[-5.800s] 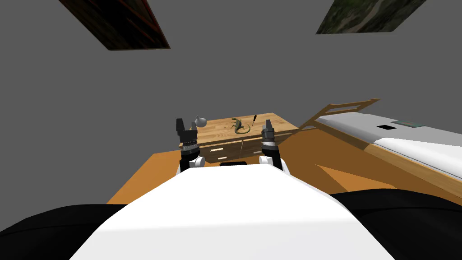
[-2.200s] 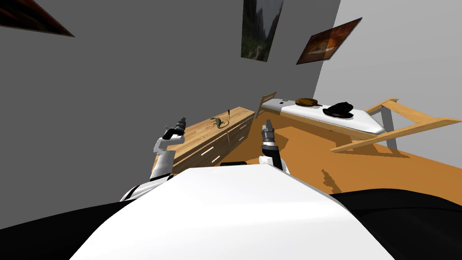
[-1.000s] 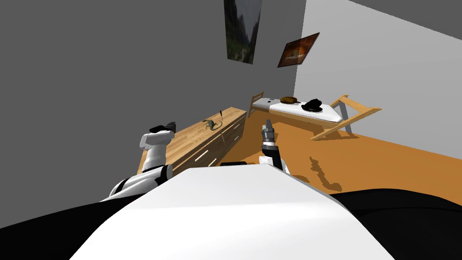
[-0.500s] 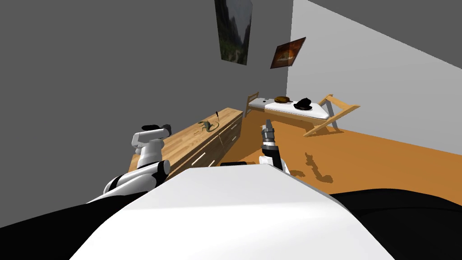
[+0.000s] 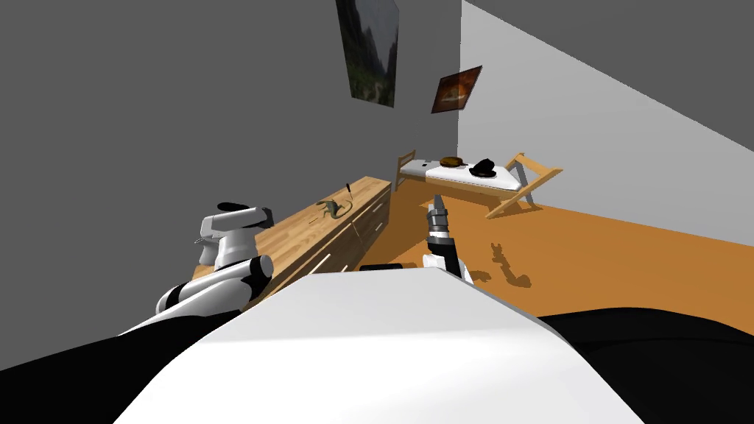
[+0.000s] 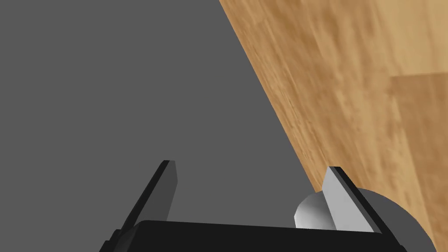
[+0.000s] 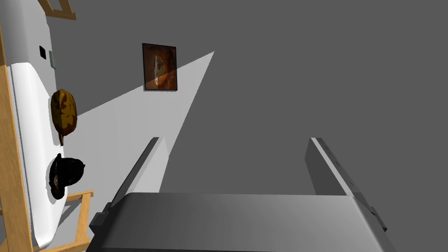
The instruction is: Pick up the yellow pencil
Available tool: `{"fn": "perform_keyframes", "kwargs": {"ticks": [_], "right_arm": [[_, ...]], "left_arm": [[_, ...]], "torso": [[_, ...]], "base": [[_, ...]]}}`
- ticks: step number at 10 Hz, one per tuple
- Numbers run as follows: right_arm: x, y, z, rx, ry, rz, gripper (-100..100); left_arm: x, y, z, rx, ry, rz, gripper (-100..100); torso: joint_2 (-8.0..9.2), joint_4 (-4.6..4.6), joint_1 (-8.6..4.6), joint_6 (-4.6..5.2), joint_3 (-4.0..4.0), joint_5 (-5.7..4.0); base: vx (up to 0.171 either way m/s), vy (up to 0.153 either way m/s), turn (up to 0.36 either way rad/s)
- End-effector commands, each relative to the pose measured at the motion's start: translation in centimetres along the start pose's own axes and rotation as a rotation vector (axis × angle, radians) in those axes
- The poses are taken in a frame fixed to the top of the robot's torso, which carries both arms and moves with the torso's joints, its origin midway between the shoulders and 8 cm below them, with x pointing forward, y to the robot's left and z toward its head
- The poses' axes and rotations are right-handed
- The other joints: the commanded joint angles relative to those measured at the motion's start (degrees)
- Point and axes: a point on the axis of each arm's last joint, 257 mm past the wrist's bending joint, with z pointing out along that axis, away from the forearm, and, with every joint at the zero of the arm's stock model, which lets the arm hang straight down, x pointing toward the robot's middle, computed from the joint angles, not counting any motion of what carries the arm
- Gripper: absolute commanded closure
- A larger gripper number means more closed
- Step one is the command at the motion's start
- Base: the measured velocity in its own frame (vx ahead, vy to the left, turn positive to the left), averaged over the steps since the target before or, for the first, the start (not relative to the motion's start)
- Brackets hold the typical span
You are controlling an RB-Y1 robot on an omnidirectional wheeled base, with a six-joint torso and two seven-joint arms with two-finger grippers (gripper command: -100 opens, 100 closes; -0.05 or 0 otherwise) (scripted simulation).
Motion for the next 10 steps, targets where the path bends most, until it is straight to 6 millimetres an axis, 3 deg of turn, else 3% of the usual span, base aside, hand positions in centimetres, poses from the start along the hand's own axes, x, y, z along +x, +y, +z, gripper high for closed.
{"fn": "perform_keyframes", "kwargs": {"ticks": [1, 2, 7, 10], "right_arm": [[0.0, 0.0, 0.0, 0.0, 0.0, 0.0, 0], [0.0, 0.0, 0.0, 0.0, 0.0, 0.0, 0], [0.0, 0.0, 0.0, 0.0, 0.0, 0.0, 0], [0.0, 0.0, 0.0, 0.0, 0.0, 0.0, 0]], "left_arm": [[-1.3, 0.9, 0.1, -0.06, -0.008, -0.063, -100], [-1.1, 2.5, 0.4, -0.104, 0.0, -0.067, -100], [-2.6, 5.2, -0.1, -0.248, 0.001, -0.192, -100], [-2.5, 8.8, -0.2, -0.373, 0.014, -0.259, -100]], "torso": [[0.0, 0.0, 0.0, 0.0, 0.0, 0.0], [-0.06, 0.0, -0.05, 0.09, -0.03, -0.03], [0.0, 0.0, -0.01, 0.01, 0.0, -0.01], [-0.16, -0.03, -0.04, 0.06, -0.09, -0.02]], "base": [[0.038, -0.017, -0.17], [0.037, -0.009, -0.116], [0.035, -0.008, -0.069], [0.059, -0.009, -0.11]]}}
